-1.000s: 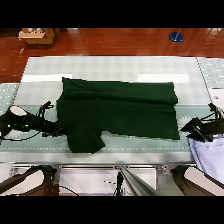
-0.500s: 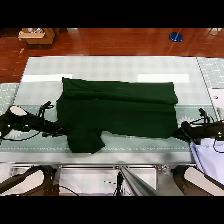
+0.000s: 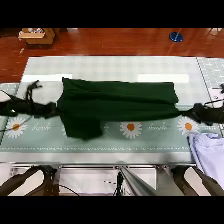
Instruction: Fold the shirts.
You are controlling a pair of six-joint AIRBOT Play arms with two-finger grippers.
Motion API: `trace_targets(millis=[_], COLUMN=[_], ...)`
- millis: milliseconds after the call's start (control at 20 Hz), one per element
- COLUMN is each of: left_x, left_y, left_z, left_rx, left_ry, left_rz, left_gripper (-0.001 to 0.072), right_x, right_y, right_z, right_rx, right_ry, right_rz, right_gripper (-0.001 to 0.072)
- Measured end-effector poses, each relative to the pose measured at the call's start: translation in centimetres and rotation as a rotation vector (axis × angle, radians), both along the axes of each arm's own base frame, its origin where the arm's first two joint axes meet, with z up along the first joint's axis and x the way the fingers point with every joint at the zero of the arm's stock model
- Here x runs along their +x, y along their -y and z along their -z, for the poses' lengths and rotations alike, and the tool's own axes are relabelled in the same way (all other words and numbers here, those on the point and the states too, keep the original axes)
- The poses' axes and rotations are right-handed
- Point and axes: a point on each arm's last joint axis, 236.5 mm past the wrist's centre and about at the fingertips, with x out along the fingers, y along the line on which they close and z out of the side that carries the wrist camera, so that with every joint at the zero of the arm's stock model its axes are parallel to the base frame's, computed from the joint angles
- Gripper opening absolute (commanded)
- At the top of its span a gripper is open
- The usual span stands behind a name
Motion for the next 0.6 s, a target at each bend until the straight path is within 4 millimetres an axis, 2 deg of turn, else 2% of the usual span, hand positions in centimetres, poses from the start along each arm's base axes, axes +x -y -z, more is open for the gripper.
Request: trace_targets(millis=[100,200,300,450,600], left_x=[2.8,5.2,7.1,9.3,11.5], left_y=[0.1,0.2,0.2,0.5,0.6], left_z=[-3.5,-6.2,-7.6,-7.8,-6.7], left_rx=[-0.017,-0.026,-0.032,-0.039,-0.039], left_ry=[0.116,0.214,0.278,0.310,0.307], left_rz=[-0.021,-0.051,-0.080,-0.104,-0.106], left_gripper=[0.0034,0.0035,0.0035,0.0035,0.0035], right_x=[1.5,3.2,4.8,7.2,9.8], right_y=[-0.1,-0.2,0.1,-0.1,-0.6], right_z=[-2.6,-4.7,-5.8,-5.8,-4.3], right_rx=[0.002,0.021,0.033,0.044,0.032], right_ry=[0.092,0.180,0.241,0.283,0.295], right_rz=[0.014,0.042,0.079,0.106,0.128], right_gripper=[0.0021,0.0021,0.0020,0.0020,0.0020])
